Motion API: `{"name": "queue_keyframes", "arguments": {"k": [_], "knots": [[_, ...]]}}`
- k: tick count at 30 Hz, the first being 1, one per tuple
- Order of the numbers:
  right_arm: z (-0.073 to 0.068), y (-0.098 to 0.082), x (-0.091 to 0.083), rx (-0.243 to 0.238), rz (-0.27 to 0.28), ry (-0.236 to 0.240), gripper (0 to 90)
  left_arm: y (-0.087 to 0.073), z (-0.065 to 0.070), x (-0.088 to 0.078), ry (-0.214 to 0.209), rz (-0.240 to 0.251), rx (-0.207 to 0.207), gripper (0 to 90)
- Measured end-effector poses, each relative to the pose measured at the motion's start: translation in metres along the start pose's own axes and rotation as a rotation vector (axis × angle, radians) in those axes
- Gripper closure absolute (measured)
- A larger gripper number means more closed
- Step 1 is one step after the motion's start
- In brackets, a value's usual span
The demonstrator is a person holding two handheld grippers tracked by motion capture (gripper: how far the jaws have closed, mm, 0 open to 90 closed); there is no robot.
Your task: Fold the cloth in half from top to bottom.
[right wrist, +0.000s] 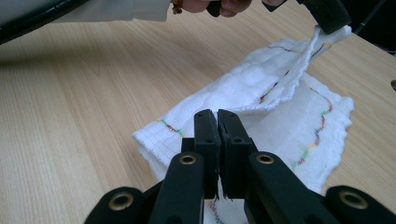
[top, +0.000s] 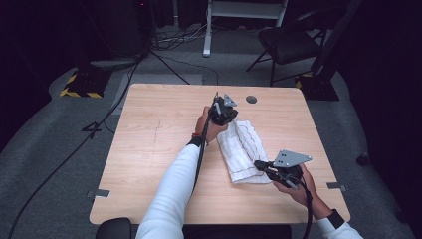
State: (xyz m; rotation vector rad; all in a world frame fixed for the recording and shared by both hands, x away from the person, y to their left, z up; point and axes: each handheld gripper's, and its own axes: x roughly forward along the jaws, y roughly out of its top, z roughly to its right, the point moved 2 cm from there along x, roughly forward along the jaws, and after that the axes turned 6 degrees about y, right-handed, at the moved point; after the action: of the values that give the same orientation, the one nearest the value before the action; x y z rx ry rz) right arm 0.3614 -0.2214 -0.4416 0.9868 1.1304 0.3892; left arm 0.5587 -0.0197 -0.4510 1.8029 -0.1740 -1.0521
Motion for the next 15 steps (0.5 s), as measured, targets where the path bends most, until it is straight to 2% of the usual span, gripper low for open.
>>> {"name": "queue_keyframes", "arguments": {"k": [15], "knots": [[0.005, -0.018, -0.013, 0.022, -0.036, -0.015, 87.5, 0.010, 0.017, 0.017, -0.012, -0.009, 0.021, 87.4]]}}
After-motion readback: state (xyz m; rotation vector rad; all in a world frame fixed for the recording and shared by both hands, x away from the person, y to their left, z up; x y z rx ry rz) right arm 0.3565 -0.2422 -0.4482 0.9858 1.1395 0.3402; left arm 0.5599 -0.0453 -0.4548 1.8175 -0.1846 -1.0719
